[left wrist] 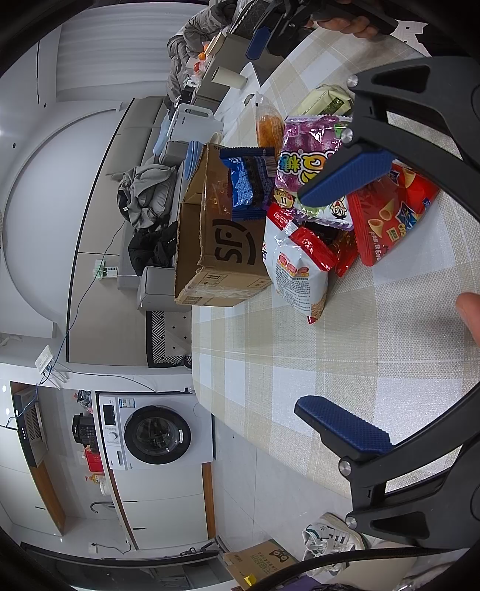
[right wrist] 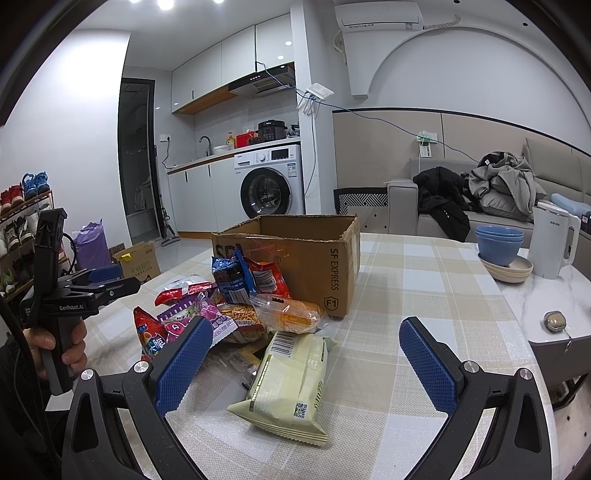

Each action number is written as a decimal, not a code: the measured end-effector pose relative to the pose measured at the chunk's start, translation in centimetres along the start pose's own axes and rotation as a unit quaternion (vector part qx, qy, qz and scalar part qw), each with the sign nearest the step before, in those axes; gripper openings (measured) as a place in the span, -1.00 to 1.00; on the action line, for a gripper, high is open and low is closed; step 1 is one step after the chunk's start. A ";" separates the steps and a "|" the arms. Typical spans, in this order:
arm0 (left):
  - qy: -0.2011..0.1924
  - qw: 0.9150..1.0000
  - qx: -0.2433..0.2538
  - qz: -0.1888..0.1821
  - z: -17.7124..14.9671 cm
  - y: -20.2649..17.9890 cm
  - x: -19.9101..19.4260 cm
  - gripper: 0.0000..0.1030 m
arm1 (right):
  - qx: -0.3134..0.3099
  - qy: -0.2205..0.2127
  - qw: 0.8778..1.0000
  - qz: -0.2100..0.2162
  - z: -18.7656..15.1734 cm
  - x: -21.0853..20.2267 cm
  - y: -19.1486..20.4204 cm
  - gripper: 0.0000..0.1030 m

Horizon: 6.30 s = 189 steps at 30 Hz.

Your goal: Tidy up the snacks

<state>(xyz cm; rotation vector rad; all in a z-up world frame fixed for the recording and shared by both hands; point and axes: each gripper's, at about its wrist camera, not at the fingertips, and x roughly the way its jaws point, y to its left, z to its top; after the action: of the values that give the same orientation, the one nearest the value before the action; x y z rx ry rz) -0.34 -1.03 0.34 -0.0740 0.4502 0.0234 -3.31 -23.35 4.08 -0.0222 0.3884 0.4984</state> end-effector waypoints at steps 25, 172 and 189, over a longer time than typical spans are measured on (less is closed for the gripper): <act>0.002 1.000 -0.011 -0.007 0.0 0.1 0.3 0.97 | 0.015 0.020 1.000 -0.016 0.0 1.0 -0.6 1.00; 0.119 0.981 -0.001 -0.155 1.3 -1.9 -2.8 -0.17 | 0.088 0.109 0.988 0.063 1.2 3.5 0.2 0.16; 0.096 0.991 0.008 -0.098 4.8 -3.3 -3.2 -0.16 | 0.075 0.099 0.992 0.039 3.4 2.8 1.1 0.16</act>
<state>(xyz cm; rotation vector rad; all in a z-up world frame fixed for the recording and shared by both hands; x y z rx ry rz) -0.95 -3.92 6.27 -0.1052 0.6335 -0.1822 -0.36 -20.71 6.33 0.0902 0.6219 0.5449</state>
